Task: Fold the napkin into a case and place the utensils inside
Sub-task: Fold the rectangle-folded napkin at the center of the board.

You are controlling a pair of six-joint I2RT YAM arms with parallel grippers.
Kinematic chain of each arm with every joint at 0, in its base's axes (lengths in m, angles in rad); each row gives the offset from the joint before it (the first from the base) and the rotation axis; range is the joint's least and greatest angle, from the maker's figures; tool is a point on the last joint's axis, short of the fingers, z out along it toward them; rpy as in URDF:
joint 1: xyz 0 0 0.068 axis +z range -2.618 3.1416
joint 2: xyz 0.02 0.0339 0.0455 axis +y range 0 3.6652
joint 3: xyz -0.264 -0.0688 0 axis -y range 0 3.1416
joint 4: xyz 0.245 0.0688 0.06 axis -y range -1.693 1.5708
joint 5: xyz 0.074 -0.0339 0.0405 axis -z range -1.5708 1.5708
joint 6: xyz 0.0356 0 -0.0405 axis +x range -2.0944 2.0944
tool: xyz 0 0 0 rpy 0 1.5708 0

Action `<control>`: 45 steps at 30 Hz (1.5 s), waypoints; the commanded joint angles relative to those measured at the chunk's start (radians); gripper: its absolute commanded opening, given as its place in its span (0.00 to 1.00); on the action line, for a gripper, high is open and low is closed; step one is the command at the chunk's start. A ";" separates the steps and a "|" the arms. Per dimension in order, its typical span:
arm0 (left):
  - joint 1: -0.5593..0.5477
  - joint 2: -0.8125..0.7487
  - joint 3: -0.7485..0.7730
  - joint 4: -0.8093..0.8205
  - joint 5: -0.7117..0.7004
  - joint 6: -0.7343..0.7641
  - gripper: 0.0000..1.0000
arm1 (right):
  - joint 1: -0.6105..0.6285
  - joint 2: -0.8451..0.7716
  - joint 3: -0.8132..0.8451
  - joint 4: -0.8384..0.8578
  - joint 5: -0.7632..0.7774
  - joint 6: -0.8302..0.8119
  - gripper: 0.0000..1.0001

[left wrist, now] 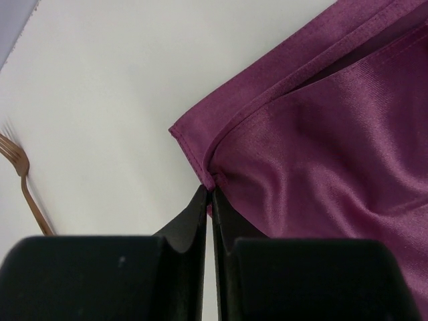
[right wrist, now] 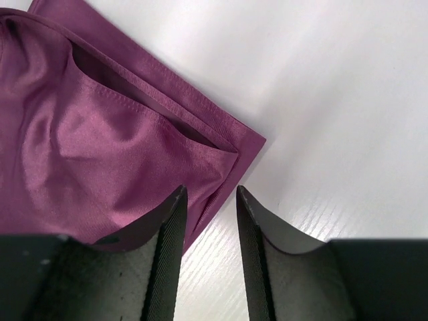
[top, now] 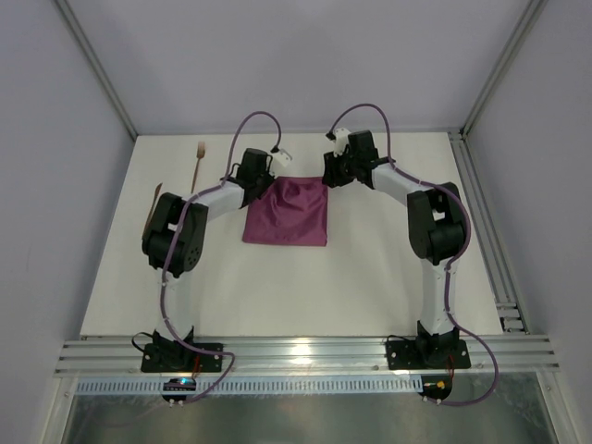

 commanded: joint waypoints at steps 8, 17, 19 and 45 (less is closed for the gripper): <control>0.003 0.018 0.097 -0.012 -0.057 -0.064 0.13 | 0.007 -0.273 -0.222 -0.011 0.020 0.301 0.42; 0.005 -0.142 0.083 -0.195 -0.035 -0.118 0.48 | 0.093 -0.376 -0.492 0.017 -0.039 0.392 0.56; 0.005 -0.210 0.013 -0.255 0.038 -0.121 0.49 | 0.100 -0.391 -0.543 0.049 -0.056 0.403 0.56; 0.121 -0.265 -0.297 -0.396 0.424 -0.282 0.42 | 0.119 -0.341 -0.641 0.166 -0.115 0.474 0.16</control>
